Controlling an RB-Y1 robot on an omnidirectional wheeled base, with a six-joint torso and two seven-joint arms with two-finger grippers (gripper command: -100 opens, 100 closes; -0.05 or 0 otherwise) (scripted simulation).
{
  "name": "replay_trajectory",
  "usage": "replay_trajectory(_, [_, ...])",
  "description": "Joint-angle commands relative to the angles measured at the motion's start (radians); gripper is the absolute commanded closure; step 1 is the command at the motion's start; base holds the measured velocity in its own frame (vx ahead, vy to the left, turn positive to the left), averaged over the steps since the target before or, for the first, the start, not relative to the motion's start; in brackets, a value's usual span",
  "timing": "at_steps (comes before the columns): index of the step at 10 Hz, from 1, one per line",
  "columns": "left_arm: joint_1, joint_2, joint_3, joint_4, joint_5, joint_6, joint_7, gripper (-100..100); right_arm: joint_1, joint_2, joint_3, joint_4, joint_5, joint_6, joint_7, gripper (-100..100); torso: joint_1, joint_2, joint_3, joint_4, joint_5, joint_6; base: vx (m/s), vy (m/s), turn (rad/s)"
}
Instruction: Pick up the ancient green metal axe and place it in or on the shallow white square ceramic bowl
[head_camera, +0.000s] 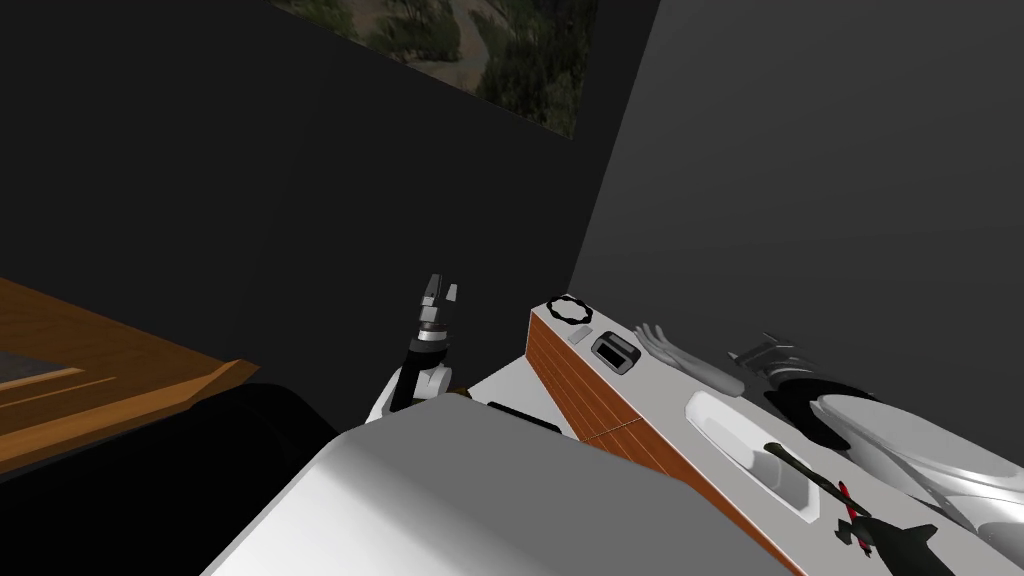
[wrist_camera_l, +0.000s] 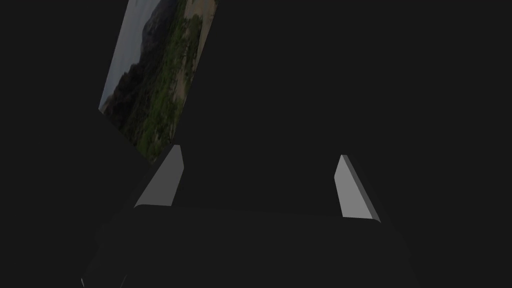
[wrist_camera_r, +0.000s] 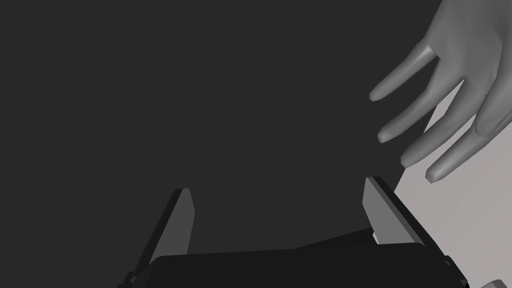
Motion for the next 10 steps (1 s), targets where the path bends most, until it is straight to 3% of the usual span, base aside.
replay_trajectory(1, [0.000,0.000,0.000,0.000,0.000,0.000,0.000,0,0.004,-0.008,0.008,-0.008,0.050,-0.037,-0.050,-100,0.000,0.000,0.000,0.000,0.000,0.000,0.000,0.000,0.000])
replay_trajectory(3, [0.000,0.000,0.000,0.000,0.000,0.000,0.000,0,0.004,-0.008,0.008,-0.008,0.139,-0.037,-0.063,-100,0.000,0.000,0.000,0.000,0.000,0.000,0.003,-0.001,0.000])
replay_trajectory(4, [0.000,0.000,0.000,0.000,0.000,0.000,0.000,0,0.049,-0.022,-0.051,0.046,0.170,-0.095,-0.109,-100,0.000,0.000,0.000,0.000,0.000,0.000,0.018,0.002,0.126])
replay_trajectory(5, [0.000,0.000,0.000,0.000,0.000,0.000,0.000,0,0.049,-0.022,-0.037,0.056,0.165,-0.095,-0.141,-100,0.000,-0.001,0.000,0.000,0.000,0.000,-0.001,0.002,0.059])
replay_trajectory(6, [0.000,0.000,0.000,0.000,0.000,0.000,0.000,0,0.049,-0.022,-0.048,0.063,0.177,-0.109,-0.175,-100,0.000,0.000,0.000,0.000,0.000,0.000,0.007,-0.002,-0.007])
replay_trajectory(7, [0.000,0.000,0.000,0.000,0.000,0.000,0.000,0,0.049,-0.022,-0.073,0.063,0.203,-0.136,-0.205,-100,0.000,0.000,0.000,0.000,0.000,0.000,0.004,-0.003,-0.028])
replay_trajectory(9, [0.000,0.000,0.000,0.000,0.000,0.000,0.000,0,0.049,-0.022,-0.079,0.063,0.262,-0.194,-0.264,-100,0.000,-0.001,0.000,0.000,0.000,0.000,0.015,-0.003,0.008])
replay_trajectory(10, [0.000,0.000,0.000,0.000,0.000,0.000,0.000,0,0.049,-0.022,-0.079,0.063,0.294,-0.226,-0.267,-100,0.000,-0.001,-0.001,0.000,0.000,0.000,0.016,-0.004,0.014])
